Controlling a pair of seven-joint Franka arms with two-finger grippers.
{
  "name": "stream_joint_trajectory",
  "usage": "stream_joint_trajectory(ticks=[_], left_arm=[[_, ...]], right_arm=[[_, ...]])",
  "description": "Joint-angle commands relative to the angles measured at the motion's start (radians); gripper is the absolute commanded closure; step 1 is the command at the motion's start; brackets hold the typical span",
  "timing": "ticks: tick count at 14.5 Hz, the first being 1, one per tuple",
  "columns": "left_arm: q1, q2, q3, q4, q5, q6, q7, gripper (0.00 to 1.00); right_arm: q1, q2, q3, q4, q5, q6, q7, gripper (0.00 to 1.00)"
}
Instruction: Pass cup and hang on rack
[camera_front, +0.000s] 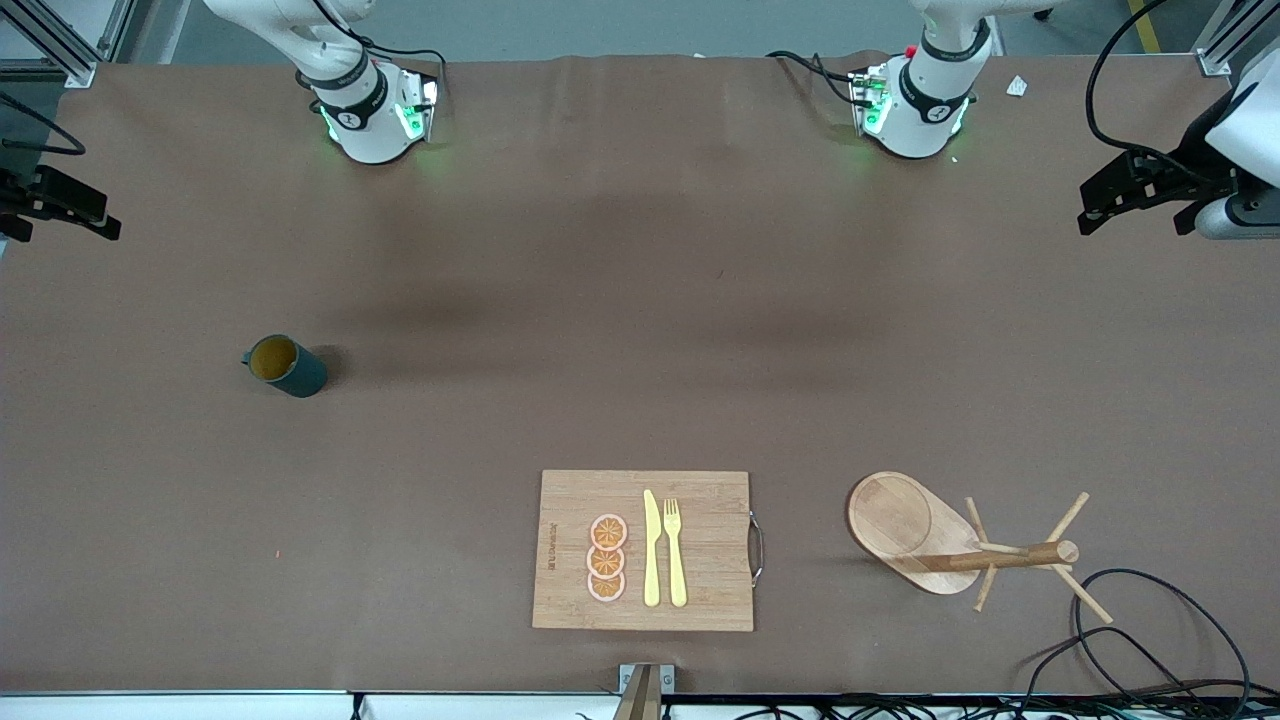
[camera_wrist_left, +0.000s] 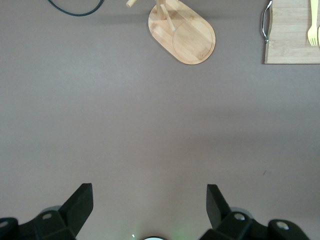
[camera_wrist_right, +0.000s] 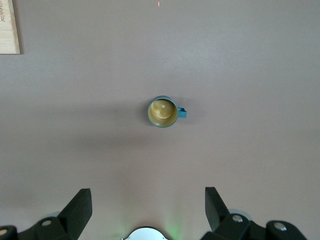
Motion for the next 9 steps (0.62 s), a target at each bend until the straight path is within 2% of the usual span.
stream_joint_trajectory(ticks=[1,9], left_arm=[[-0.005,0.017,-0.011,0.034,-0.007,-0.013,0.000,0.00],[-0.003,0.032,-0.007,0.040,-0.014,-0.011,-0.003,0.00]], right_arm=[[0.005,-0.029,-0.001,-0.033,0.000,0.009,-0.009,0.00],[0.008,-0.029,-0.001,-0.033,-0.008,0.009,-0.009,0.00]])
